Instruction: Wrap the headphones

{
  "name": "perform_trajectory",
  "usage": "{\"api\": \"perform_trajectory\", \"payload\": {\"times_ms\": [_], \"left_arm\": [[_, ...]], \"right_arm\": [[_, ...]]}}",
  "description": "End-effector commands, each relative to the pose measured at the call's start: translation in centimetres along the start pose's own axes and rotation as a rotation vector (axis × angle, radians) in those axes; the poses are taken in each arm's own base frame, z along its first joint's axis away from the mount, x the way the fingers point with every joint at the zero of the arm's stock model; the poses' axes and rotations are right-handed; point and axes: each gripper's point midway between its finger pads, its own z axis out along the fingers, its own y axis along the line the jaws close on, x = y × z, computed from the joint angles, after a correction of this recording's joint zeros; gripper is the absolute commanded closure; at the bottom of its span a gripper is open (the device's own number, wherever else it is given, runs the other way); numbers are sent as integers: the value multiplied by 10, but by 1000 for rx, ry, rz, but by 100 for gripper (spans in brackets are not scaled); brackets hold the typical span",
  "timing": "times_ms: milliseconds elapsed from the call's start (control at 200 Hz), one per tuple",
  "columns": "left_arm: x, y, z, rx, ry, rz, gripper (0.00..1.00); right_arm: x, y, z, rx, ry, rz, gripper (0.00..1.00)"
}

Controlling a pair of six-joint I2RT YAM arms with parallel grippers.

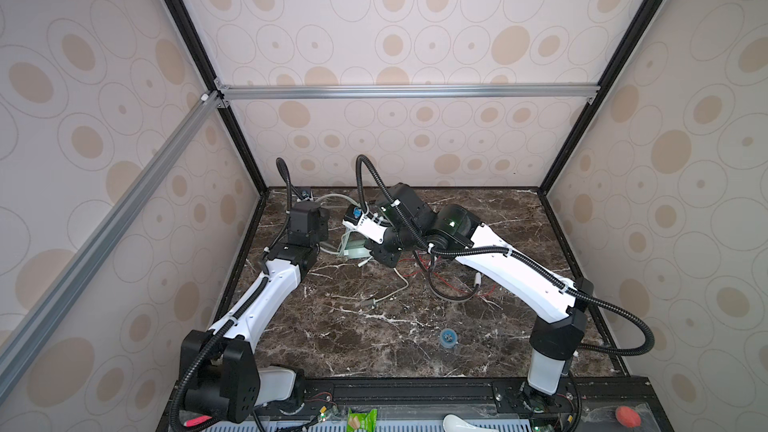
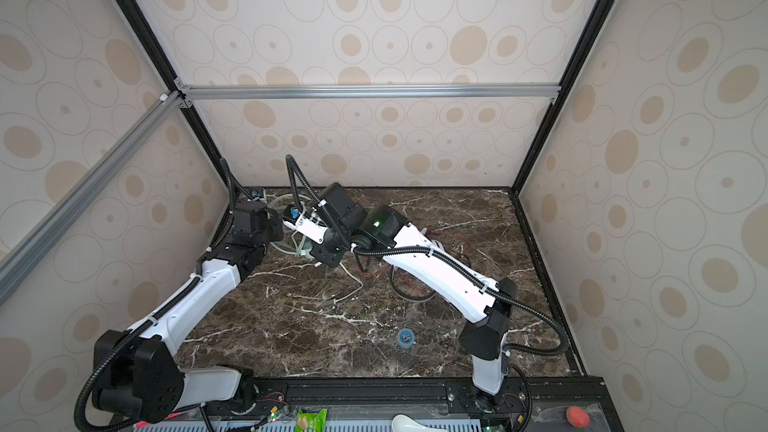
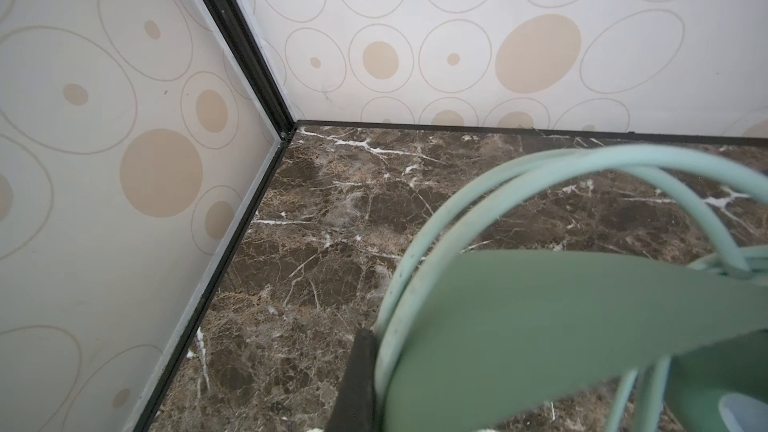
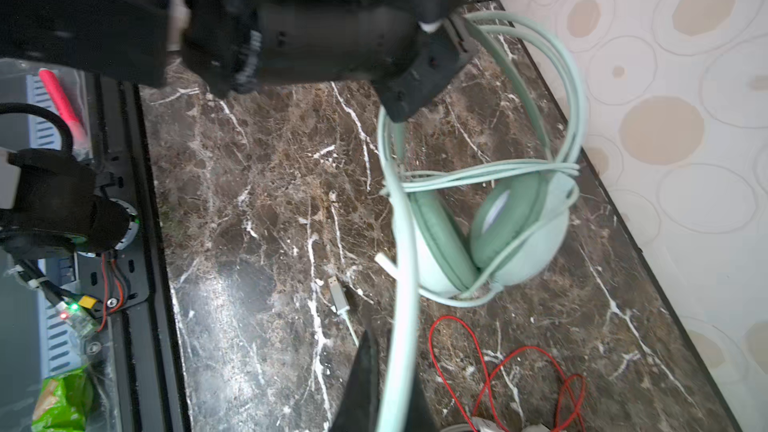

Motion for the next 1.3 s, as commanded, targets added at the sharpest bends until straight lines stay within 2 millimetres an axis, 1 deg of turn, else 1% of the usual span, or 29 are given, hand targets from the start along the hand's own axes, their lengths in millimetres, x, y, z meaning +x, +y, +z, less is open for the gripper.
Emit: {"api": "perform_trajectory", "payload": {"times_ms": [0, 160, 275, 310, 320, 330, 520, 645, 765, 985, 1240, 1280, 1295], "left_arm": [[-37, -2, -25, 58, -131, -14, 100], [-32, -14, -38, 158, -136, 29, 100], [-26, -23, -49, 235, -134, 49, 100], [-25, -25, -52, 253, -134, 55, 100], [-24, -26, -53, 258, -135, 56, 100], [-24, -26, -54, 265, -135, 57, 100], [-19, -37, -71, 363, -132, 66, 100], [-18, -47, -83, 442, -137, 61, 100], [-19, -56, -94, 513, -146, 49, 100], [-26, -64, -108, 588, -167, -2, 100], [-34, -64, -112, 598, -179, -36, 100], [-36, -64, -112, 599, -180, -38, 100], [-37, -64, -113, 600, -182, -40, 100]], "right_arm": [[10, -17, -1, 40, 51, -17, 100], [4, -40, -9, 102, 42, -25, 100], [1, -62, -13, 145, 34, -11, 100], [4, -68, -11, 156, 47, -8, 100], [-1, -71, -16, 166, 29, -8, 100], [-3, -73, -18, 172, 24, -6, 100], [-7, -114, -25, 236, 2, 56, 100], [-10, -133, -28, 258, -22, 91, 100], [-9, -144, -29, 271, -33, 117, 100], [7, -164, -26, 265, -32, 224, 100], [17, -171, -28, 273, -66, 305, 100], [14, -173, -31, 281, -83, 314, 100], [22, -172, -24, 275, -61, 323, 100]]}}
